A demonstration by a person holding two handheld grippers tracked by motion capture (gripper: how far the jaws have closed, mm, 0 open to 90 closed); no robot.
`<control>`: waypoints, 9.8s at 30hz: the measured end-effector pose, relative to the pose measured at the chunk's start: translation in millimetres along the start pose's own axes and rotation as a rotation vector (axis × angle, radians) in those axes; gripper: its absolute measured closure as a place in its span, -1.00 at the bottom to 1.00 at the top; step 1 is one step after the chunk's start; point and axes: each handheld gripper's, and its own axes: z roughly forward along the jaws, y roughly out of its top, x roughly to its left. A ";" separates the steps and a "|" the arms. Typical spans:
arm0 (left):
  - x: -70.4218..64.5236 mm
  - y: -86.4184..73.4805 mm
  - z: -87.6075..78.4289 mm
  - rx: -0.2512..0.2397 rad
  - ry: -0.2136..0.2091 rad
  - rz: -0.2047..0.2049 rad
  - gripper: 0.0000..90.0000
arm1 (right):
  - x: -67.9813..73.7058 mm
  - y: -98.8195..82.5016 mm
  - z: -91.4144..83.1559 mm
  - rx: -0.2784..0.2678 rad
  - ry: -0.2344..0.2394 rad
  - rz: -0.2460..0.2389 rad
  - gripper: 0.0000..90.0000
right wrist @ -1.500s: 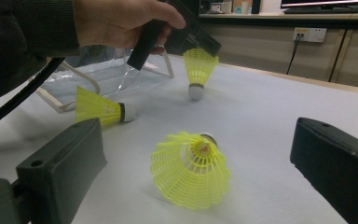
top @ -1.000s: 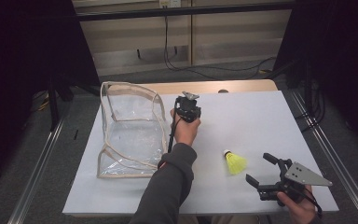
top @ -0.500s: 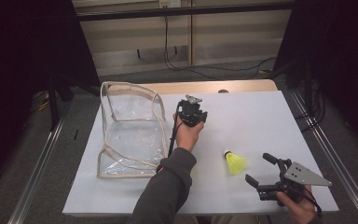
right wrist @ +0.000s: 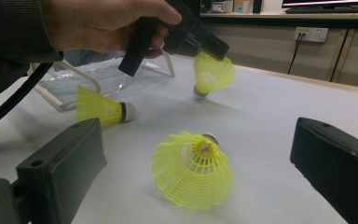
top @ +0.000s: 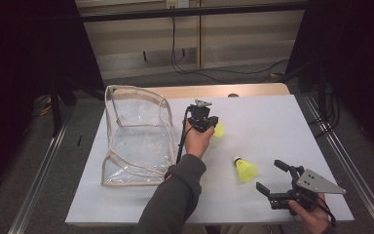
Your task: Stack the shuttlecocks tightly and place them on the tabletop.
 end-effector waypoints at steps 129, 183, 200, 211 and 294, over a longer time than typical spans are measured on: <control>8.3 5.6 13.2 0.050 0.173 0.087 0.84 | -0.8 0.9 -1.0 -0.010 0.003 -0.001 -0.95; 9.5 -1.3 8.9 0.098 0.196 0.076 0.92 | -0.7 1.4 -1.0 -0.016 0.006 -0.010 -0.95; 11.2 -3.0 11.3 0.103 0.214 0.067 0.85 | -0.7 1.5 -1.1 -0.016 0.006 -0.010 -0.95; 11.0 -2.8 10.1 0.099 0.226 0.076 0.77 | -0.3 1.5 -1.2 -0.012 0.005 -0.008 -0.95; -32.0 -32.6 -56.3 -0.016 -0.071 0.005 -0.78 | 0.1 1.1 -0.4 -0.003 0.002 -0.015 -0.95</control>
